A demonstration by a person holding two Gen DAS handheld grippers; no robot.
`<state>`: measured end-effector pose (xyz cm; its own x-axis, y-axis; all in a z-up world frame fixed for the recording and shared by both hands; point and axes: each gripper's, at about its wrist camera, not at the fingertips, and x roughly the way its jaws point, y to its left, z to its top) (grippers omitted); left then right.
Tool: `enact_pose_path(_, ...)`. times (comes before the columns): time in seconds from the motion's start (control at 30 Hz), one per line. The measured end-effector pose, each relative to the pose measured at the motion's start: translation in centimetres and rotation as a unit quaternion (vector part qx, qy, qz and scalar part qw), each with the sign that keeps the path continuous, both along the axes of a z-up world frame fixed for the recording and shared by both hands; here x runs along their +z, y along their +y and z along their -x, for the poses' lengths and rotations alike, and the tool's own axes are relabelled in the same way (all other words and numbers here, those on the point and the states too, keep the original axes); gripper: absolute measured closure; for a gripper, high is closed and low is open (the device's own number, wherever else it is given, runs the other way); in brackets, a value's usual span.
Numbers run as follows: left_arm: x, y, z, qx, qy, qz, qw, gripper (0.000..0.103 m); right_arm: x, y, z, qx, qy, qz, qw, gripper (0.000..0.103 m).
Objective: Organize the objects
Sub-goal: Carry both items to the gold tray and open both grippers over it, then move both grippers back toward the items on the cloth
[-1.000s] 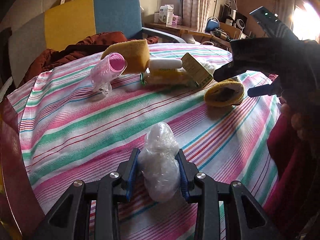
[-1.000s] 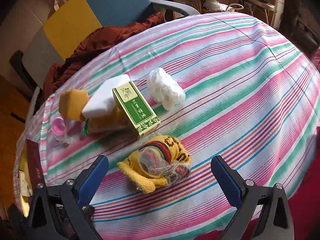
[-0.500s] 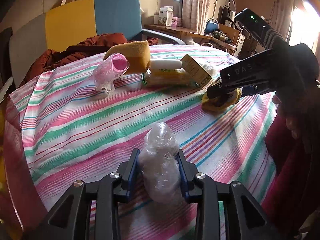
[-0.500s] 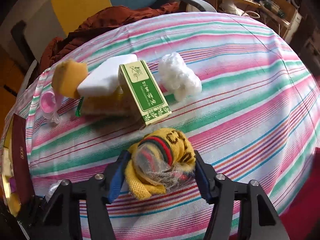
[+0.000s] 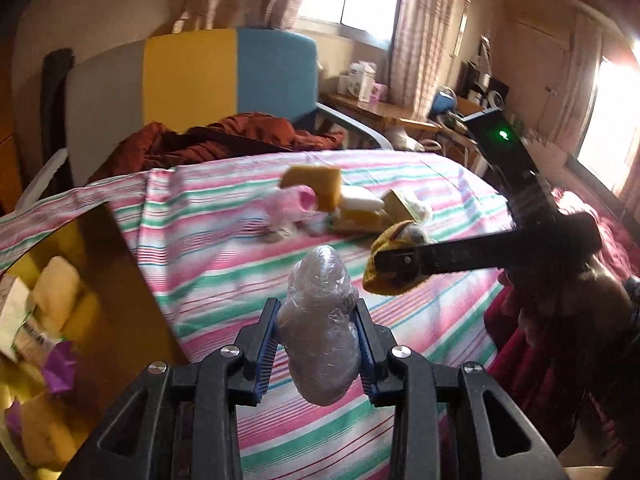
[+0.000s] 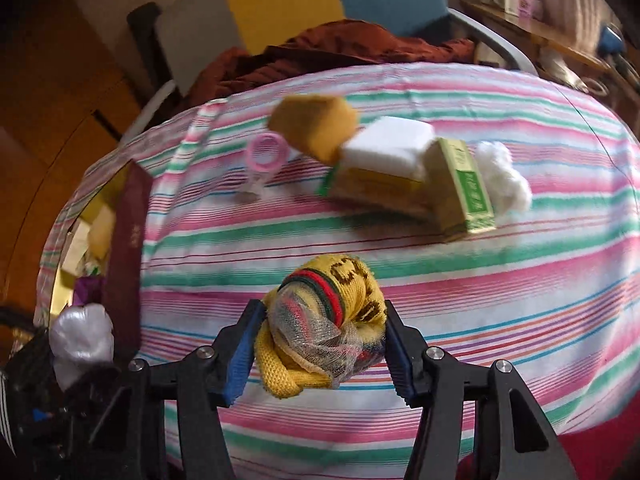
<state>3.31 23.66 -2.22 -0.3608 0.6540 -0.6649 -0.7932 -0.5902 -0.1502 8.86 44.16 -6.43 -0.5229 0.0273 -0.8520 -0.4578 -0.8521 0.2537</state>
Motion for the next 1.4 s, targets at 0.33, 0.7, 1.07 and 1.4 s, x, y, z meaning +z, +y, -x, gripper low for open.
enact_pose_path(0.33, 2.1, -11.4, 6.5, 0.179, 0.007, -0.030, 0.9834, 0.068, 4.6, -9.2, 6.7, 0.125, 0.058, -0.011, 0.990, 0.045)
enact_pose_path(0.7, 0.2, -21.5, 13.3, 0.340, -0.008, -0.001, 0.9404, 0.062, 4.8, -18.0, 18.2, 0.215, 0.047, -0.037, 0.975, 0.036)
enact_pose_path(1.07, -0.7, -23.4, 12.5, 0.368, -0.014, 0.013, 0.9295, 0.035, 5.7, -19.2, 20.0, 0.172, 0.063, -0.063, 0.981, 0.000)
enact_pose_path(1.4, 0.5, -22.9, 8.7, 0.375, 0.009, 0.018, 0.9268, 0.035, 4.9, -21.4, 15.0, 0.156, 0.069, -0.080, 0.982, 0.000)
